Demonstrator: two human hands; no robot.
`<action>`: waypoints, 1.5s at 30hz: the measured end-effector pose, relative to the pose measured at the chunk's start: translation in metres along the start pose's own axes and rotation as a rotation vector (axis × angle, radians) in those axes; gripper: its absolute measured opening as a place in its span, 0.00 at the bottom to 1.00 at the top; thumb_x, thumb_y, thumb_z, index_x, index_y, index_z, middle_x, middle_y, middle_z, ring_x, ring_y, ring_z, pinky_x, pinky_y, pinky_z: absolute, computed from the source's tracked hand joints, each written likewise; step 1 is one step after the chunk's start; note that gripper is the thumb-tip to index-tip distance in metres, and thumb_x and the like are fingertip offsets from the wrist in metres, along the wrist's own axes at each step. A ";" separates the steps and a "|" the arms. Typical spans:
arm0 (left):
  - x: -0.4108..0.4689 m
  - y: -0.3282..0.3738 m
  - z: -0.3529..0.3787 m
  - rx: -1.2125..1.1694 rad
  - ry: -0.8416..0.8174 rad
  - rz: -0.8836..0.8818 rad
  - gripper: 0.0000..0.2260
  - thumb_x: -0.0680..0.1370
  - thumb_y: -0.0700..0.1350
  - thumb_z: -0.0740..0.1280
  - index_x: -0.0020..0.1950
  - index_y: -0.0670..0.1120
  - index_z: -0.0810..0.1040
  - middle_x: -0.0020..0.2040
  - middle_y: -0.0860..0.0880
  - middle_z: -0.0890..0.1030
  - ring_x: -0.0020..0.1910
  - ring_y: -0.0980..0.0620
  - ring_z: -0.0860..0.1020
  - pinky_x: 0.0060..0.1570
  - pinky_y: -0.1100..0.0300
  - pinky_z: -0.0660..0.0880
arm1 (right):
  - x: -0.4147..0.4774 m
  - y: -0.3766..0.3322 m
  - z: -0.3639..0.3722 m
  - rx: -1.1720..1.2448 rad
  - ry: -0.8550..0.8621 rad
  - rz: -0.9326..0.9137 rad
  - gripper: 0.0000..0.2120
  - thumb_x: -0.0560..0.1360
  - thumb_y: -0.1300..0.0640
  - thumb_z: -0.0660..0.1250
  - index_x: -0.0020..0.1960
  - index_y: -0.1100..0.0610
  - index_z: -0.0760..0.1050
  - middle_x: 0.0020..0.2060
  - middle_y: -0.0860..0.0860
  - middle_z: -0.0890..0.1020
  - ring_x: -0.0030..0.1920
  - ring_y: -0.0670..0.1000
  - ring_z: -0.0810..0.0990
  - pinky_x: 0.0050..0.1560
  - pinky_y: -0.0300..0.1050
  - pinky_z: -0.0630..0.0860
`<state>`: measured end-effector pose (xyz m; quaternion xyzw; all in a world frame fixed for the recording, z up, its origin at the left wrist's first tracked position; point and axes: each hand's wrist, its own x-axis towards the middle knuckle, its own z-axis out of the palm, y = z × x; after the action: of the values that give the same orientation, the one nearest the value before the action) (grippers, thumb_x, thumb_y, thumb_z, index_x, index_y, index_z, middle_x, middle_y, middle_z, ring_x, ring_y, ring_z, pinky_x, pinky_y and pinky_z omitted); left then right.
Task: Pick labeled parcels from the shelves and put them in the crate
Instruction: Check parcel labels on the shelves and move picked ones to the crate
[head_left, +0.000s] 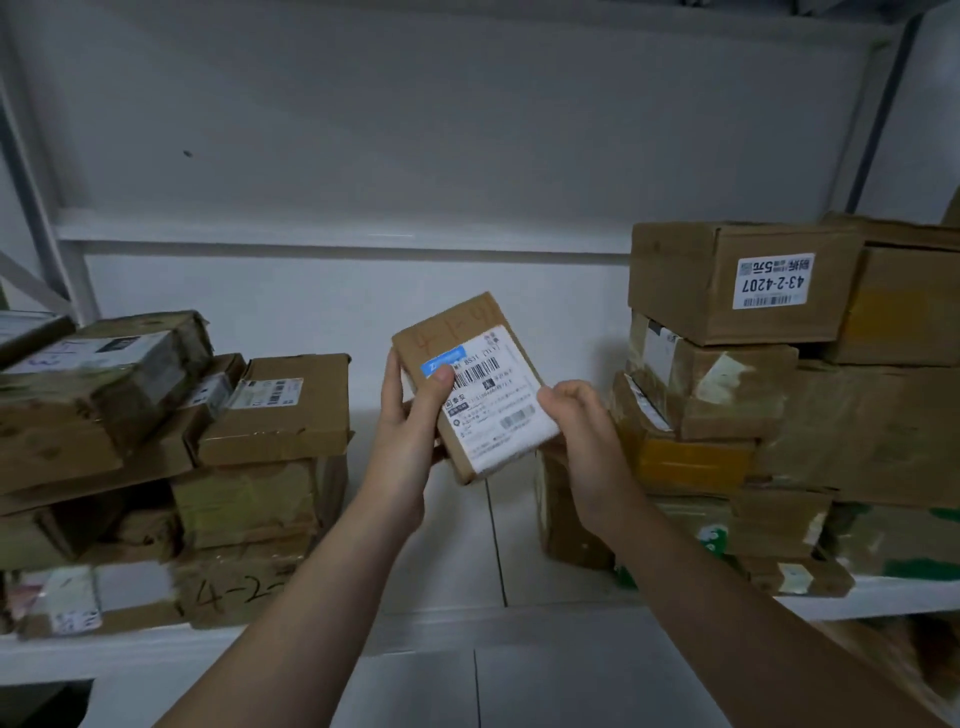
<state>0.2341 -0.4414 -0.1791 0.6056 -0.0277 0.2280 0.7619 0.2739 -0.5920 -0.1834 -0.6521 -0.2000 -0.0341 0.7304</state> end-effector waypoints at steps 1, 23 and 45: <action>0.001 0.001 -0.002 0.039 -0.007 0.009 0.25 0.78 0.54 0.63 0.74 0.58 0.61 0.55 0.53 0.83 0.52 0.53 0.82 0.49 0.53 0.79 | -0.001 0.000 -0.002 -0.017 -0.010 0.051 0.14 0.78 0.50 0.64 0.53 0.61 0.69 0.51 0.58 0.81 0.55 0.58 0.80 0.57 0.57 0.76; -0.051 -0.007 -0.023 0.428 -0.050 0.184 0.27 0.78 0.62 0.56 0.71 0.49 0.70 0.64 0.56 0.77 0.65 0.63 0.72 0.64 0.62 0.69 | -0.020 -0.021 -0.002 0.010 -0.207 0.409 0.21 0.75 0.33 0.58 0.60 0.43 0.76 0.55 0.50 0.82 0.56 0.53 0.80 0.56 0.57 0.78; -0.066 0.068 -0.085 1.160 0.190 0.668 0.24 0.76 0.39 0.68 0.71 0.50 0.67 0.69 0.43 0.64 0.62 0.57 0.69 0.59 0.72 0.64 | -0.023 -0.030 0.101 -0.180 -0.225 -0.384 0.38 0.72 0.52 0.73 0.75 0.50 0.56 0.65 0.43 0.61 0.70 0.42 0.62 0.65 0.32 0.68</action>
<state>0.1294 -0.3718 -0.1603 0.8529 -0.0192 0.4814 0.2011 0.2181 -0.5034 -0.1561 -0.6642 -0.3968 -0.1173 0.6226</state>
